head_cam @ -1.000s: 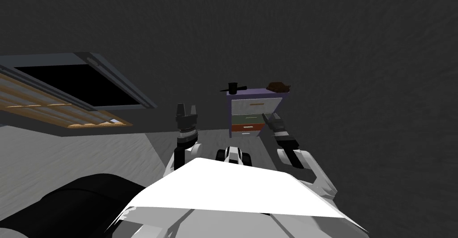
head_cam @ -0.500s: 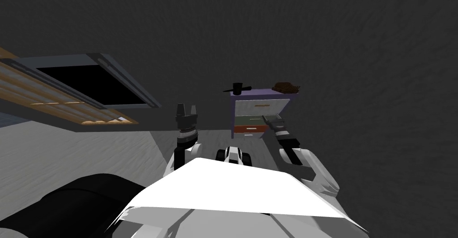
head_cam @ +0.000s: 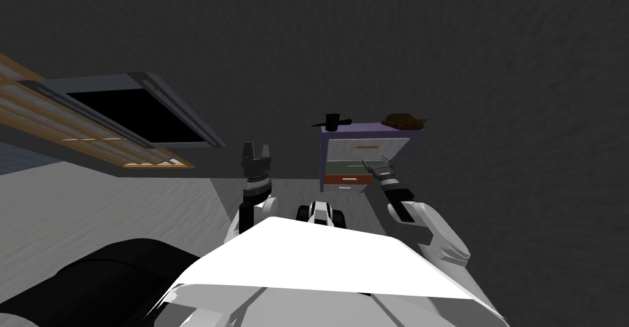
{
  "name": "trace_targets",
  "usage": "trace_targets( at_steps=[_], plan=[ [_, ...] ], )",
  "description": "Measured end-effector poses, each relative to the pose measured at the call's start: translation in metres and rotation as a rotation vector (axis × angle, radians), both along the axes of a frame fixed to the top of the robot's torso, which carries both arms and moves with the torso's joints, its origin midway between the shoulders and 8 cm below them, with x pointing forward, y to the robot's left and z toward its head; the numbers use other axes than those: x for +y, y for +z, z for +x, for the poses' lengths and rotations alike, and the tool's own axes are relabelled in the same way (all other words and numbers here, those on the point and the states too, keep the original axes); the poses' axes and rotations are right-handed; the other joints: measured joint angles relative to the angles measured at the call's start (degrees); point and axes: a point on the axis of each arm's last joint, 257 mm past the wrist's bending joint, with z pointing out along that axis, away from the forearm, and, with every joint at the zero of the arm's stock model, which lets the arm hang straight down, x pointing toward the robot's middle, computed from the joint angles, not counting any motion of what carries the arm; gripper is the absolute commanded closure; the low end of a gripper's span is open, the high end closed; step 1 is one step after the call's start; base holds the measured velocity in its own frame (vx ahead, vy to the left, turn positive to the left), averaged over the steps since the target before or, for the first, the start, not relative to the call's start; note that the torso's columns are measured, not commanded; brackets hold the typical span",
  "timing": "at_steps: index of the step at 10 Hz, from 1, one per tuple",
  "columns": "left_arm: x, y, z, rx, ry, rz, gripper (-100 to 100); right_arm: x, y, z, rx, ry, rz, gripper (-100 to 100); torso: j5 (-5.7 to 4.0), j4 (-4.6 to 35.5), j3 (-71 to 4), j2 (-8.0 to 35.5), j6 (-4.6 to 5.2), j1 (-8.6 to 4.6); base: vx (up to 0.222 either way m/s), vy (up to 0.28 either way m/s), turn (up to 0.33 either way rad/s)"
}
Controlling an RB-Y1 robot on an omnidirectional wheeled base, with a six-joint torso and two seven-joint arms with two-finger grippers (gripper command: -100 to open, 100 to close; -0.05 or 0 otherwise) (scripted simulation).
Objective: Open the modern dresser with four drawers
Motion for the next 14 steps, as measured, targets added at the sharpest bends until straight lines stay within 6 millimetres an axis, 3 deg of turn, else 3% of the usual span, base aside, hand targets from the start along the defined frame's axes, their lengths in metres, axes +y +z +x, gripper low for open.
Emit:
trace_targets(
  at_steps=[7, 14],
  plan=[
    [0.0, 0.0, 0.0, 0.0, 0.0, 0.0, 0, -0.047, -0.018, 0.016, 0.049, -0.134, -0.411, -100, -0.03, 0.01, 0.02, 0.03, 0.01, -0.11, 0.038, 0.056, 0.053],
    [0.0, 0.0, 0.0, 0.0, 0.0, 0.0, 0, -0.095, -0.017, 0.027, 0.079, -0.245, -0.79, -100, -0.02, 0.0, 0.01, 0.02, 0.01, -0.06, 0.037, 0.05, 0.05]
  ],
)
